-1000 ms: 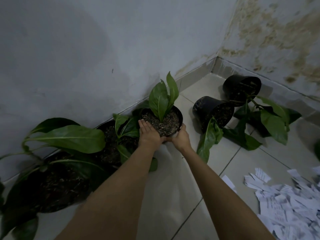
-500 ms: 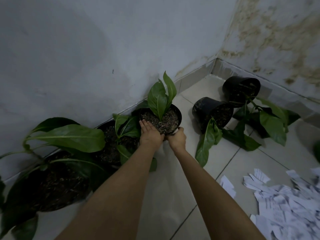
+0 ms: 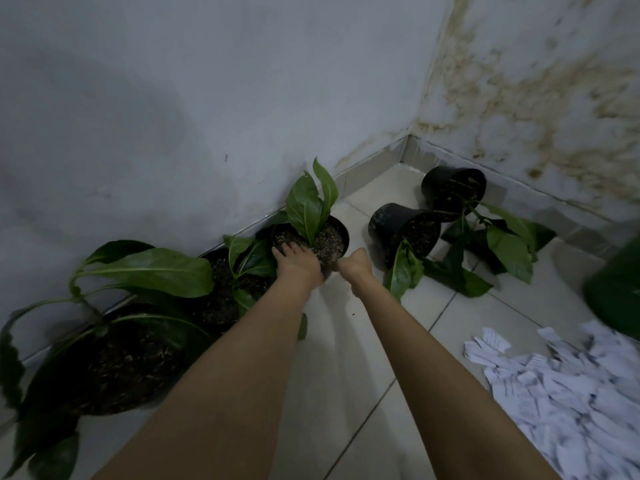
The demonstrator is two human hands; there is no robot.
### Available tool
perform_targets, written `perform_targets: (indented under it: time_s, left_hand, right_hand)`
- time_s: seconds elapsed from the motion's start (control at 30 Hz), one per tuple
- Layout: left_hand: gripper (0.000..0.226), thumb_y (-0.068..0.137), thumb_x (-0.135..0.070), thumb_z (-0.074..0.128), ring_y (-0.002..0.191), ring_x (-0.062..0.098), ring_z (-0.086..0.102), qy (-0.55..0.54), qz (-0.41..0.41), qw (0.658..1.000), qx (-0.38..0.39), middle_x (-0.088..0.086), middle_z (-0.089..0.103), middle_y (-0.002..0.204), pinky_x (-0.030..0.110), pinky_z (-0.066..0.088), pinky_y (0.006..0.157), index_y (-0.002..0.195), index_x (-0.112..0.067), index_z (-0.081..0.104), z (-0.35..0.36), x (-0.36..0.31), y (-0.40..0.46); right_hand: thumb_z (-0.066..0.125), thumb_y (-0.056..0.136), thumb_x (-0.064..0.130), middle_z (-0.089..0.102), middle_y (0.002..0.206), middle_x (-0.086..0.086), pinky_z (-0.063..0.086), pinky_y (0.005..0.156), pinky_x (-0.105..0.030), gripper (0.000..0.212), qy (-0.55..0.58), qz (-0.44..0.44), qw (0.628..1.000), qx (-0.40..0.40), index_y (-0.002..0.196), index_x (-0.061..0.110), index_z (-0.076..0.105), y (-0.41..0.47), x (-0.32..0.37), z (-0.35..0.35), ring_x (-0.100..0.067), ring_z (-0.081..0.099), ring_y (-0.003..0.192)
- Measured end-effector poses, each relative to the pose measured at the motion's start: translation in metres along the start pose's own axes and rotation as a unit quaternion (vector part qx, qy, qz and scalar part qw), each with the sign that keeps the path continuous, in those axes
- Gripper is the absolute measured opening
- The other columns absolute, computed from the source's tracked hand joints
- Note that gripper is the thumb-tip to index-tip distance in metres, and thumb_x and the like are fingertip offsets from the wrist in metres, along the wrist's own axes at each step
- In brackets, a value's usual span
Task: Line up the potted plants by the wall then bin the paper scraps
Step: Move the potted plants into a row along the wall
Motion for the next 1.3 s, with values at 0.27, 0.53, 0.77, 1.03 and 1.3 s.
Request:
perform_targets:
  time_s: [0.27, 0.53, 0.77, 1.03, 1.3]
  left_hand:
    - [0.040, 0.096, -0.028, 0.040, 0.123, 0.030, 0.046, 0.030, 0.118, 0.986, -0.111, 0.016, 0.047, 0.135, 0.046, 0.034, 0.108, 0.128, -0.004, 0.047, -0.081, -0.043, -0.035]
    - [0.042, 0.096, -0.027, 0.042, 0.121, 0.030, 0.045, 0.054, 0.215, 0.954, -0.203, 0.016, 0.046, 0.132, 0.038, 0.040, 0.096, 0.131, -0.004, 0.043, -0.155, -0.030, -0.057]
    - [0.039, 0.098, -0.024, 0.036, 0.127, 0.033, 0.039, 0.127, 0.271, 0.939, -0.167, 0.019, 0.039, 0.137, 0.037, 0.036, 0.100, 0.130, 0.000, 0.040, -0.117, -0.036, -0.037]
    - [0.040, 0.099, -0.022, 0.034, 0.128, 0.032, 0.038, 0.168, 0.246, 0.943, -0.150, 0.019, 0.038, 0.138, 0.039, 0.035, 0.103, 0.132, -0.001, 0.038, -0.088, -0.066, 0.014]
    - [0.039, 0.097, -0.023, 0.038, 0.124, 0.032, 0.043, 0.147, 0.255, 0.948, -0.119, 0.018, 0.042, 0.136, 0.039, 0.038, 0.099, 0.130, -0.003, 0.042, -0.104, -0.117, 0.041]
  right_hand:
    - [0.045, 0.093, 0.016, 0.038, 0.142, -0.021, 0.020, 0.108, -0.063, 0.048, -0.442, -0.097, 0.885, -0.112, 0.138, 0.008, 0.030, -0.052, 0.056, -0.090, -0.040, 0.030, 0.134]
    - [0.043, 0.095, 0.014, 0.041, 0.138, -0.022, 0.021, 0.109, -0.062, 0.042, -0.463, -0.101, 0.865, -0.166, 0.135, 0.003, 0.037, -0.089, 0.114, -0.158, -0.039, 0.033, 0.132]
    - [0.043, 0.095, 0.018, 0.032, 0.143, -0.025, 0.015, 0.111, -0.064, 0.050, -0.502, -0.072, 0.849, -0.148, 0.140, 0.005, 0.028, -0.065, 0.060, -0.148, -0.043, 0.024, 0.136]
    - [0.042, 0.095, 0.020, 0.034, 0.144, -0.023, 0.011, 0.110, -0.064, 0.045, -0.497, -0.028, 0.860, -0.110, 0.137, 0.008, 0.034, 0.029, 0.012, -0.169, -0.040, 0.028, 0.135]
    - [0.039, 0.097, 0.023, 0.027, 0.149, -0.022, 0.015, 0.111, -0.063, 0.049, -0.491, -0.003, 0.870, -0.055, 0.142, 0.008, 0.027, 0.097, 0.005, -0.192, -0.041, 0.024, 0.138]
Point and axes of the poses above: each hand's wrist, its own y-axis towards the middle knuckle, its own z-axis out of the palm, x = y × z, the point moved 3 cm from there along y, towards the middle knuckle
